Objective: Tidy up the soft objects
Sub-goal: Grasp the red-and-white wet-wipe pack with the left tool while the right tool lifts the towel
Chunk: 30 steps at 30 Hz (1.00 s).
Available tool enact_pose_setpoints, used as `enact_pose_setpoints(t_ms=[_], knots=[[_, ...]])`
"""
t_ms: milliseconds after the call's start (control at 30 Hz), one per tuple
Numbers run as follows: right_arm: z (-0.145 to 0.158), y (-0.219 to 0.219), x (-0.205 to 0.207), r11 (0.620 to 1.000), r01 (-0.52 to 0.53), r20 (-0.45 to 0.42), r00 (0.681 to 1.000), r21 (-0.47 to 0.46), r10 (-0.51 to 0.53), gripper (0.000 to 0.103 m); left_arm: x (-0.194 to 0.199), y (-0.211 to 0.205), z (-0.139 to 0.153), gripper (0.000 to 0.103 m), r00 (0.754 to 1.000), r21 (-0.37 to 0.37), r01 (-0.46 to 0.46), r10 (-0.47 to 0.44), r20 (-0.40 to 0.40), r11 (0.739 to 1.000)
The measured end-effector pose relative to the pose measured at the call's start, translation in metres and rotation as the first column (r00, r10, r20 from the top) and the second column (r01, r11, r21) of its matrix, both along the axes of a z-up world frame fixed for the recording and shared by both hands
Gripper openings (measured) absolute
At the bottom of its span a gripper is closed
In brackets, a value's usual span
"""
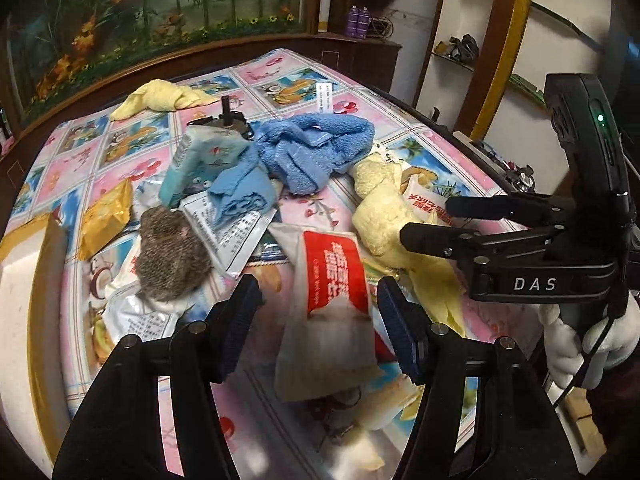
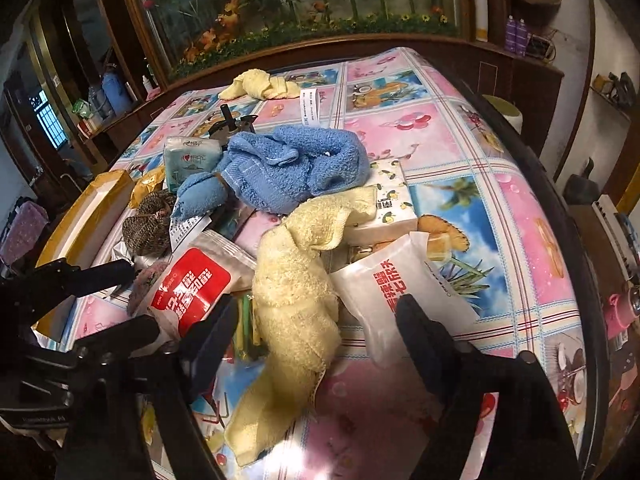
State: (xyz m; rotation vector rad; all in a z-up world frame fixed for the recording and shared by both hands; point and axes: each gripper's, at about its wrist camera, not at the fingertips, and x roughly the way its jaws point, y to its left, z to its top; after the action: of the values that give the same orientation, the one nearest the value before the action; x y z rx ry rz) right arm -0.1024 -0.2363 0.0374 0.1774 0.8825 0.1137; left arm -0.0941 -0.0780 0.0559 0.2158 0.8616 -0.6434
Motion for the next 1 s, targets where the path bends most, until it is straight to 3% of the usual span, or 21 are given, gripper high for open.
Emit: enact_pose_setpoints(t_ms=[33,133,167,233,333,433,567,800,1000], knots=[[0.000,-0.001,0.004,1.000,-0.003,-0.002,1.000,0.018,0.003,0.066,0.003,-0.010,-0.006,0.062,1.000,0.024,0.006,-0.006,-0.007,1.000],[0.002,0.002,0.011,1.000,-0.010,0.008,1.000,0.018,0.010,0.066,0.014,-0.032,-0.030,0.062,0.999,0.109,0.016,-0.012,-0.042,0.994],[0.003,0.003,0.013,1.000,-0.013,0.009,1.000,0.014,0.013,0.066,0.018,-0.034,-0.037,0.059,0.998,0.096,0.022,-0.015,-0.064,0.995],[0.002,0.007,0.021,1.000,-0.024,-0.002,1.000,0.002,0.024,0.066,0.024,-0.026,-0.039,0.045,0.991,0.002,0.026,-0.025,-0.129,1.000],[-0.005,0.014,0.032,0.999,-0.041,-0.031,0.999,-0.024,0.041,0.065,0.025,-0.010,-0.033,0.043,0.991,-0.042,-0.023,0.017,-0.129,0.999],[-0.013,0.018,0.038,0.998,-0.059,-0.052,0.997,-0.012,0.059,0.039,0.019,0.011,-0.022,0.043,0.990,-0.112,-0.071,0.056,-0.132,0.991],[-0.008,0.017,0.027,0.999,-0.038,-0.020,0.999,0.033,0.039,0.037,-0.003,0.040,0.000,0.044,0.990,-0.219,-0.102,0.078,-0.114,0.970],[0.044,0.020,-0.034,0.978,-0.090,0.150,0.987,0.185,0.063,0.037,-0.064,0.085,0.055,0.044,0.997,-0.379,-0.081,0.079,-0.020,0.922],[0.110,0.040,-0.101,0.933,-0.225,0.336,0.934,0.281,0.124,0.037,-0.126,0.132,0.105,0.044,0.988,-0.481,-0.050,0.115,0.105,0.875]])
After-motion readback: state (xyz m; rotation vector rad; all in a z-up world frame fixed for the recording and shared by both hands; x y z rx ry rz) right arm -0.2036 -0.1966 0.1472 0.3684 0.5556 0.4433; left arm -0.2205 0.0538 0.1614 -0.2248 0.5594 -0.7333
